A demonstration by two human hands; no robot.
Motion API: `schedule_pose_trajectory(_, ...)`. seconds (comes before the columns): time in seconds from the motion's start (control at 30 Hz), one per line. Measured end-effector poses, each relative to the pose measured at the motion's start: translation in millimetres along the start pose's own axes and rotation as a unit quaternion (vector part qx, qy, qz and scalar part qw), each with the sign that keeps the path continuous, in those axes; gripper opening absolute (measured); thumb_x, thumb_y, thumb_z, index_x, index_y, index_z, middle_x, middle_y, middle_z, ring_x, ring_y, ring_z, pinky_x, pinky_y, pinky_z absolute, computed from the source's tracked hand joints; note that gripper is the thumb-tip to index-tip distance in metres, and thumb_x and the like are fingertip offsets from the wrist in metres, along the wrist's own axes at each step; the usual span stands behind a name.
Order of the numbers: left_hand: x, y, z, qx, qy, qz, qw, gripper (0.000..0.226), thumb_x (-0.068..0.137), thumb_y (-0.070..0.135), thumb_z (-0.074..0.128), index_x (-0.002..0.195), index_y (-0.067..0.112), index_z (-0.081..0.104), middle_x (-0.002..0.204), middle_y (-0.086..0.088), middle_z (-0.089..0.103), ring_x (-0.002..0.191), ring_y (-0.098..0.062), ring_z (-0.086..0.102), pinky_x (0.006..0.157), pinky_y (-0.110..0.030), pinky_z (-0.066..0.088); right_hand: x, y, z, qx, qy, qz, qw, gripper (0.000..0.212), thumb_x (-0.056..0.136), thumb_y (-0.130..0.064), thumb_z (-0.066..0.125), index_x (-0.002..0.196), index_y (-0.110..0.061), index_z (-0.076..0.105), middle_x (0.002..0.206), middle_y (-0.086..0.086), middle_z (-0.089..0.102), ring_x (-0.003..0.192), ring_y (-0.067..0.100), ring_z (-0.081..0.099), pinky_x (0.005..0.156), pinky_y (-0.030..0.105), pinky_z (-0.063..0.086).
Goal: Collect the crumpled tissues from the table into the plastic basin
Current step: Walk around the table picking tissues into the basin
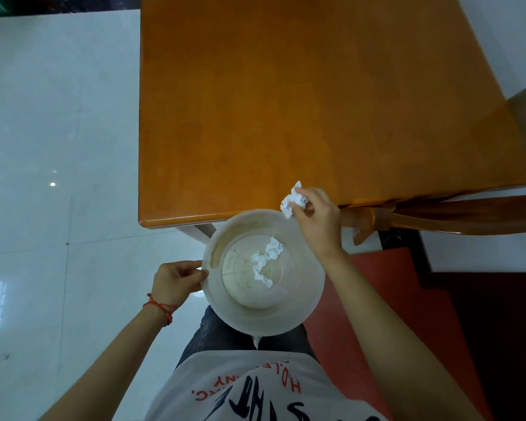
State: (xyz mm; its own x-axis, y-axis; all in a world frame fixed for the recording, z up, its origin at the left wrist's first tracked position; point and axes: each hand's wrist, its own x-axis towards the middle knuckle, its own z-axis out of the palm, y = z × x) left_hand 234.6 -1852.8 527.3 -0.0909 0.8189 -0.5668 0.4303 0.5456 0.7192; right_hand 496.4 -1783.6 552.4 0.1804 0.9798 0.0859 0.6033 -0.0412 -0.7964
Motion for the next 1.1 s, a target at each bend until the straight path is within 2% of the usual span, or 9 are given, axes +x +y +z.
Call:
schedule_pose_trajectory(0.13, -1.5, 1.3, 2.8, -0.003, 0.004, -0.002, 1.000, 0.024, 0.078, 0.005, 0.064, 0.101, 0.001, 0.068, 0.052, 0.030, 0.064, 0.059, 0.003, 0.066, 0.077, -0.032, 0.053, -47.1, -1.5, -5.2, -0.027, -0.066, 0.003, 0.997, 0.036, 0.081, -0.012, 0.065, 0.117, -0.009, 0.059, 0.113, 0.008, 0.063, 0.104, 0.019, 0.057, 0.085, 0.023, 0.043)
schedule_pose_trajectory(0.27, -5.3, 3.5, 6.6, -0.011, 0.008, -0.004, 1.000, 0.023, 0.079, 0.004, 0.064, 0.101, -0.001, 0.067, 0.055, 0.021, 0.067, 0.057, 0.003, 0.066, 0.079, -0.035, 0.054, -71.8, 3.0, -10.3, -0.065, -0.109, 0.013, 0.992, 0.043, 0.082, -0.019, 0.065, 0.124, -0.013, 0.054, 0.125, 0.003, 0.059, 0.114, 0.013, 0.051, 0.092, 0.019, 0.035)
schedule_pose_trajectory(0.37, -7.8, 3.9, 9.1, -0.017, 0.010, -0.004, 1.000, 0.023, 0.079, 0.003, 0.064, 0.101, -0.001, 0.068, 0.058, 0.020, 0.067, 0.056, 0.003, 0.066, 0.067, -0.024, 0.057, -80.9, 1.3, -18.6, -0.060, -0.093, 0.017, 0.994, 0.045, 0.081, -0.019, 0.067, 0.124, -0.013, 0.053, 0.129, 0.003, 0.057, 0.111, -0.002, 0.042, 0.095, 0.015, 0.032)
schedule_pose_trajectory(0.5, -11.6, 3.8, 12.3, -0.029, 0.014, -0.005, 0.999, 0.023, 0.079, 0.004, 0.064, 0.101, -0.002, 0.067, 0.071, 0.006, 0.068, 0.055, 0.002, 0.066, 0.069, -0.026, 0.057, -89.7, 4.7, -33.3, -0.075, -0.032, 0.009, 0.997, 0.039, 0.083, -0.022, 0.061, 0.120, -0.009, 0.057, 0.124, 0.008, 0.059, 0.115, 0.012, 0.050, 0.094, 0.022, 0.037)
schedule_pose_trajectory(0.57, -12.0, 2.0, 13.7, -0.036, 0.019, -0.005, 0.999, 0.022, 0.079, 0.003, 0.064, 0.100, -0.002, 0.068, 0.069, 0.008, 0.068, 0.054, 0.000, 0.066, 0.060, -0.016, 0.055, -95.8, 10.0, -40.7, -0.084, 0.004, 0.012, 0.996, 0.038, 0.085, -0.026, 0.054, 0.118, -0.008, 0.058, 0.121, 0.009, 0.060, 0.114, 0.016, 0.052, 0.093, 0.024, 0.040)
schedule_pose_trajectory(0.73, -18.5, 2.7, 16.9, -0.055, 0.024, -0.005, 0.998, 0.024, 0.079, 0.003, 0.063, 0.102, -0.003, 0.066, 0.088, -0.010, 0.068, 0.069, -0.017, 0.066, 0.076, -0.036, 0.057, -111.9, 23.3, -56.8, -0.049, 0.009, 0.187, 0.981, 0.046, 0.087, -0.021, 0.058, 0.130, -0.011, 0.046, 0.136, 0.010, 0.047, 0.125, 0.019, 0.042, 0.097, 0.027, 0.032)
schedule_pose_trajectory(0.9, -26.1, 3.6, 17.9, -0.070, 0.032, -0.001, 0.997, 0.022, 0.078, 0.001, 0.064, 0.099, -0.004, 0.067, 0.084, -0.009, 0.069, 0.057, -0.011, 0.068, 0.057, -0.018, 0.057, -112.1, 36.7, -64.7, 0.033, -0.058, 0.291, 0.954, 0.041, 0.086, -0.023, 0.058, 0.125, -0.014, 0.051, 0.117, 0.005, 0.062, 0.093, 0.015, 0.057, 0.083, 0.028, 0.043)
schedule_pose_trajectory(1.03, -42.3, 0.6, 27.6, -0.094, 0.052, -0.010, 0.994, 0.021, 0.078, 0.000, 0.064, 0.098, -0.002, 0.068, 0.057, 0.015, 0.071, 0.055, -0.005, 0.068, 0.053, -0.014, 0.054, -109.8, 42.4, -73.1, 0.058, -0.085, 0.271, 0.957, 0.036, 0.083, -0.017, 0.062, 0.119, -0.009, 0.058, 0.096, 0.003, 0.065, 0.085, 0.015, 0.059, 0.078, 0.027, 0.044)
schedule_pose_trajectory(1.1, -56.2, -1.0, 36.9, -0.115, 0.070, -0.017, 0.991, 0.022, 0.078, 0.001, 0.064, 0.099, -0.003, 0.068, 0.061, 0.011, 0.072, 0.056, -0.004, 0.068, 0.054, -0.014, 0.055, -106.2, 47.4, -79.5, 0.046, -0.111, 0.253, 0.960, 0.036, 0.082, -0.016, 0.064, 0.117, -0.009, 0.059, 0.092, 0.003, 0.064, 0.085, 0.016, 0.059, 0.078, 0.027, 0.044)
